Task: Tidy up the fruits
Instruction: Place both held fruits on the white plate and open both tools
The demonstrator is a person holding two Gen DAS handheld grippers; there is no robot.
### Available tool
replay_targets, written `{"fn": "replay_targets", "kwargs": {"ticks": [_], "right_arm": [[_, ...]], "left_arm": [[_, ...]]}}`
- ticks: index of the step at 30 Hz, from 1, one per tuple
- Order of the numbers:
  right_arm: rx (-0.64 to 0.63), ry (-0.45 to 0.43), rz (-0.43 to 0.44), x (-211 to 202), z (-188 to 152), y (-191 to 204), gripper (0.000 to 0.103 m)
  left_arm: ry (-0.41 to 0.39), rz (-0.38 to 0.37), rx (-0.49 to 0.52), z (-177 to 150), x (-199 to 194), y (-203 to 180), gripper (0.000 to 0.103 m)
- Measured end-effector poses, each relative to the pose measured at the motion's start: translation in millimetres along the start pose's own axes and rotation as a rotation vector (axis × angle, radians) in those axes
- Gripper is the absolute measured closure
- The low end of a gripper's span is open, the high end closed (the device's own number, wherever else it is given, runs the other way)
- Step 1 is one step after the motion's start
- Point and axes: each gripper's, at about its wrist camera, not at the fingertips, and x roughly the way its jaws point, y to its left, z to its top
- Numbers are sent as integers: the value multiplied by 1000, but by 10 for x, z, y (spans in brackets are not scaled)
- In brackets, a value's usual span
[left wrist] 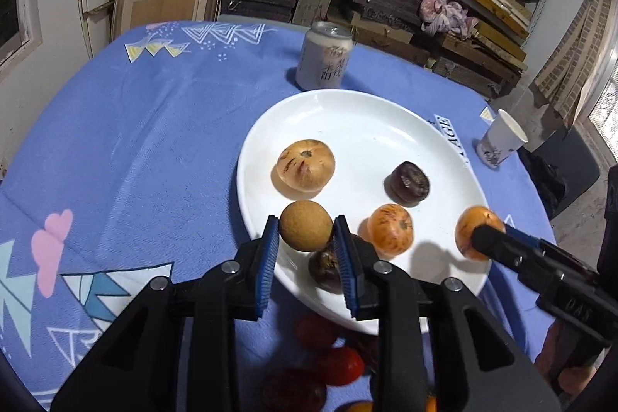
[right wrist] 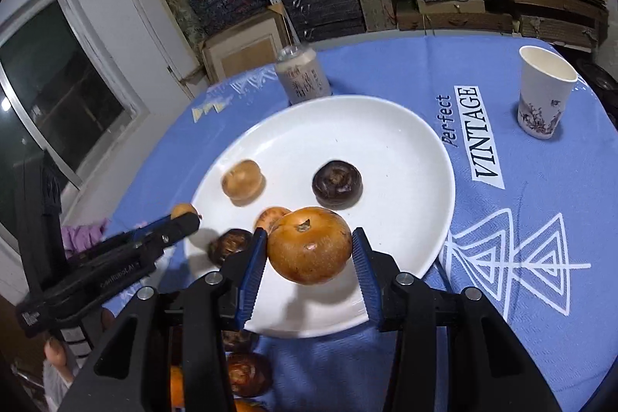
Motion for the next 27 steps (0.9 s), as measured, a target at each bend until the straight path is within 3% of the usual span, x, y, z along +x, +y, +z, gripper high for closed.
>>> {"fn": "replay_targets", "kwargs": {"ticks": [9, 11, 14, 21, 27], "right_arm": [[-64, 30, -81, 189, -66, 39, 56], [-69, 38, -83, 219, -89, 30, 56], [-80, 22, -93, 166, -92, 36, 55], [-57, -32, -44, -86, -42, -6, 49], [-34, -61, 5, -279, -144, 12, 40]], "left_arm": [[32, -11, -1, 78, 248, 19, 74], [27, -15, -5, 77, 219, 22, 61], [21, -14, -5, 67, 186, 16, 58], [6, -2, -1, 54, 70, 50, 58], [1, -13, -87, -106, -214, 431, 55]]}}
